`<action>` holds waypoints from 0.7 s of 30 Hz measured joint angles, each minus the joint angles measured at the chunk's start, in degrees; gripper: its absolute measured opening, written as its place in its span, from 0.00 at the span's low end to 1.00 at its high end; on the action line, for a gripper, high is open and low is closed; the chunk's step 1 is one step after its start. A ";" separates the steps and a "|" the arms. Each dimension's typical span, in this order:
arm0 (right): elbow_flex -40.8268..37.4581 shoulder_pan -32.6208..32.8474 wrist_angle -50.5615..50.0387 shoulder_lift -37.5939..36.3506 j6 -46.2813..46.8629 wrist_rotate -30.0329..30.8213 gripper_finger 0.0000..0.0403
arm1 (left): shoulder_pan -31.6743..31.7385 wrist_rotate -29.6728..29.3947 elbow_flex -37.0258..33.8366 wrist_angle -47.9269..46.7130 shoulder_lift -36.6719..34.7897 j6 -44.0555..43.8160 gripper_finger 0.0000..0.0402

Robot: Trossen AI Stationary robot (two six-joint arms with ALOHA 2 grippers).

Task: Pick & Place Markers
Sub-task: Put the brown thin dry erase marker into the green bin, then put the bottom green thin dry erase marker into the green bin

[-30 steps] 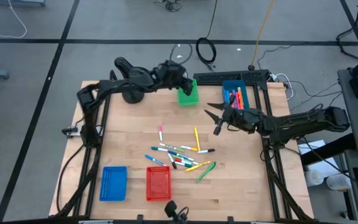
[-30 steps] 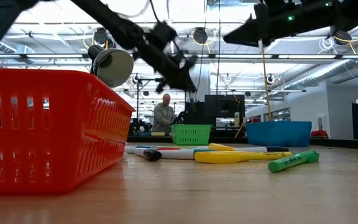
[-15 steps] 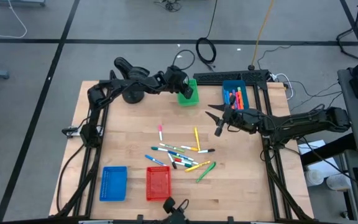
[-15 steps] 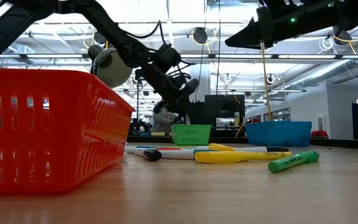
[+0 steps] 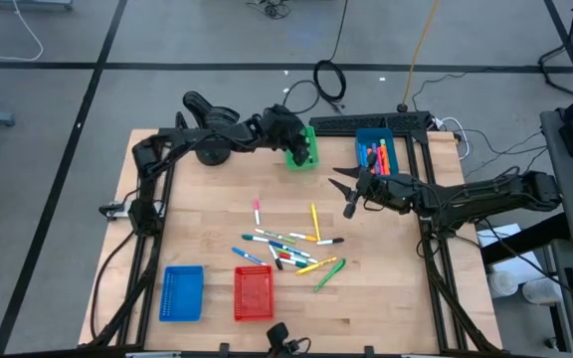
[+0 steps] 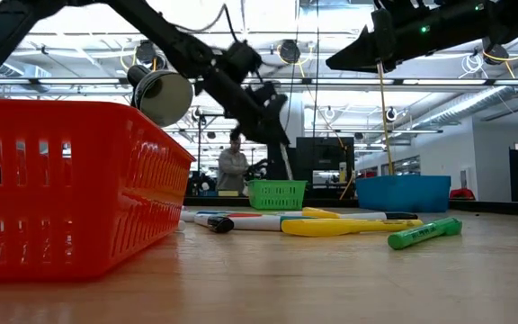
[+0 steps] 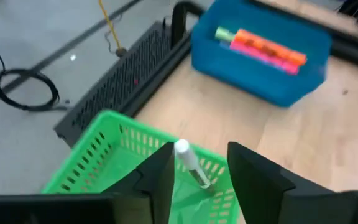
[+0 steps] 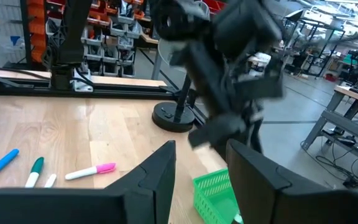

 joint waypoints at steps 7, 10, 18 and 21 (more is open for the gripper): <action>0.00 0.02 -0.01 0.00 0.02 -0.13 0.32 | -0.38 -0.09 0.00 -4.51 -9.30 0.75 0.43; 0.00 0.02 -0.13 0.00 0.09 -0.17 0.32 | -1.34 -0.02 0.00 -8.19 -14.03 3.42 0.43; 0.02 0.15 -4.39 0.00 1.67 -2.58 0.32 | -8.63 3.08 -1.11 -20.16 -26.87 6.39 0.37; 0.02 1.44 -6.12 0.04 2.04 -8.62 0.32 | -12.58 2.97 -7.59 -19.85 -31.22 8.59 0.34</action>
